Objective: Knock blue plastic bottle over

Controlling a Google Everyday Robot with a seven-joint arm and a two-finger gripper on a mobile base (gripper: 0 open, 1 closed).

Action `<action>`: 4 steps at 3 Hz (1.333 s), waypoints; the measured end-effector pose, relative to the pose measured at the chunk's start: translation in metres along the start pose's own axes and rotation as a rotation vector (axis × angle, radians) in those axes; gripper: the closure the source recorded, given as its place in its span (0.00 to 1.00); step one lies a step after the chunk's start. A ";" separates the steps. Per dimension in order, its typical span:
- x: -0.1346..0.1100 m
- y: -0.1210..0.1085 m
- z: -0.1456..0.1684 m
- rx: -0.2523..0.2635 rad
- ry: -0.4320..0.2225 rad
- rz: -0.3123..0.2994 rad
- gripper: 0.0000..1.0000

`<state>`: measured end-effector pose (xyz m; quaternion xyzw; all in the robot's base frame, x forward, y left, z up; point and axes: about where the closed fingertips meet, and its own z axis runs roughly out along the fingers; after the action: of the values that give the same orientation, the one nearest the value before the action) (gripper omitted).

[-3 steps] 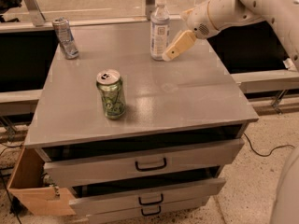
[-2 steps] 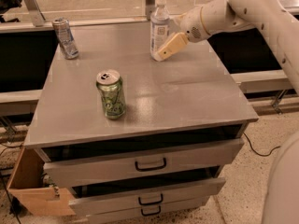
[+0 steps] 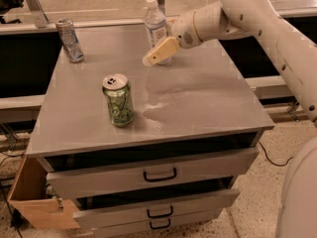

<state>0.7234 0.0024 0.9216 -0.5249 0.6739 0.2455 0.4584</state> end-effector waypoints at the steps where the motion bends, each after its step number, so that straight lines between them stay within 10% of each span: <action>1: -0.020 0.019 0.012 -0.040 -0.029 -0.032 0.00; 4: -0.028 0.024 0.013 -0.057 -0.033 -0.051 0.00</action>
Offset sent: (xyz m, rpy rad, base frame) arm -0.0308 0.0550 0.0280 0.0251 -0.0521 0.1228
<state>0.7061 0.0345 0.9365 -0.5506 0.6456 0.2615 0.4602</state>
